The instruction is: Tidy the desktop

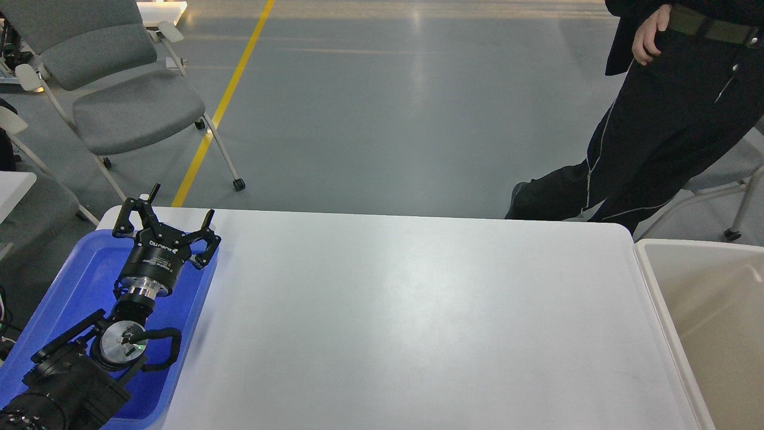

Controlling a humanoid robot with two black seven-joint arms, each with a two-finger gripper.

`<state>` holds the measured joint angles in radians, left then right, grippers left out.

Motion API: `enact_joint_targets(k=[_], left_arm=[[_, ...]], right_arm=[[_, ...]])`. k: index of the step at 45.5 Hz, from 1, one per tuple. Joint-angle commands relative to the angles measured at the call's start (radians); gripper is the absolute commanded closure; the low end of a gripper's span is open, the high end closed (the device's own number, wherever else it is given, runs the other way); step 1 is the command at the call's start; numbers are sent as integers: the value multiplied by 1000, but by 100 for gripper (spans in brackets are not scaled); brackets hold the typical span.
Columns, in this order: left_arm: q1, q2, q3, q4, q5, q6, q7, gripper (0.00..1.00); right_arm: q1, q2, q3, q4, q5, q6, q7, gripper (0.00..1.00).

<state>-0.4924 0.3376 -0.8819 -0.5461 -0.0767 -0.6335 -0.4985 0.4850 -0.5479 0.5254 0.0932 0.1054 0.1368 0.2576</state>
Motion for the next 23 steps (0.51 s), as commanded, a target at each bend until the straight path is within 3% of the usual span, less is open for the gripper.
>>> enact_joint_targets(k=[1,11,23], left_arm=[[0,0,0,0,0,0,0,0],[0,0,0,0,0,0,0,0],[0,0,0,0,0,0,0,0]], right_arm=[[-46,-113,241,229,-10,30,0,0],[-101,-119,433,421,-114,30,2,0],[-149,87,798,580,-459,24,3,0]])
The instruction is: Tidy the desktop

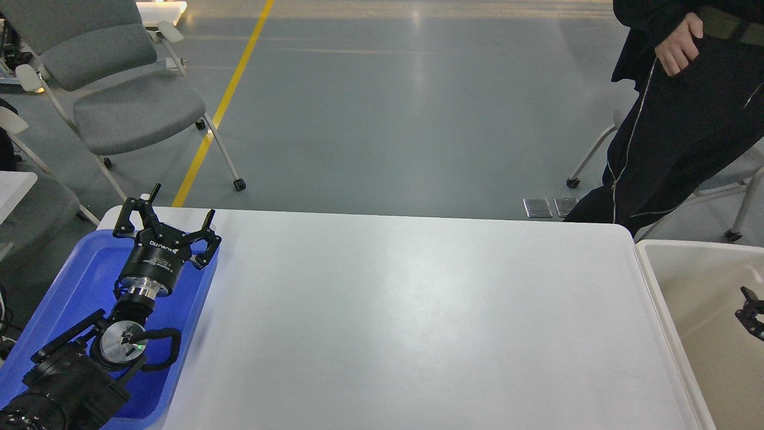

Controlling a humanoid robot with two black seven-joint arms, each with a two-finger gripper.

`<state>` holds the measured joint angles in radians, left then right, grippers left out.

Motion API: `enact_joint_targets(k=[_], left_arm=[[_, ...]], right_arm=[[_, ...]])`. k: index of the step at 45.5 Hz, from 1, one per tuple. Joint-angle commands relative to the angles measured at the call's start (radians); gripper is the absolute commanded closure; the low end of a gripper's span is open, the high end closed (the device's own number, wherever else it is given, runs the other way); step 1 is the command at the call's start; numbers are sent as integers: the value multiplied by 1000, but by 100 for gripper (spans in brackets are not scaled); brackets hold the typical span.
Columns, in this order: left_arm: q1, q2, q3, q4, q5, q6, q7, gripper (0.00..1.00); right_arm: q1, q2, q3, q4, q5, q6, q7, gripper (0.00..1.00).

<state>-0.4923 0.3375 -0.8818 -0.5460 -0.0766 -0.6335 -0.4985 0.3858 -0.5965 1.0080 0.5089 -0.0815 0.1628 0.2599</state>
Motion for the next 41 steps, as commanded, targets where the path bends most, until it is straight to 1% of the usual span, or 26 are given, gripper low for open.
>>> enact_joint_targets(k=[1,5,9,13,19,24,26,35,41], left_arm=[[0,0,0,0,0,0,0,0],[0,0,0,0,0,0,0,0],[0,0,0,0,0,0,0,0],[-2,0,0,0,0,0,0,0],[0,0,0,0,0,-2,0,0],[-2,0,0,0,0,-2,0,0],[0,0,1,0,0,-2,0,0],[-2,0,0,0,0,-2,0,0],[0,0,0,0,0,-2,0,0]], right_arm=[[-57,156,342,180,-308,-3,1,0],[-76,233,429,233,-432,-3,1,0],[-79,293,501,264,-495,-3,5,0],[-84,339,514,295,-523,-6,25,0],[-79,372,514,309,-593,-32,51,0],[-73,392,506,309,-603,-61,90,0],[-73,399,503,309,-604,-66,97,0],[-76,417,474,315,-601,-68,110,0],[-94,425,471,364,-590,-66,110,0]])
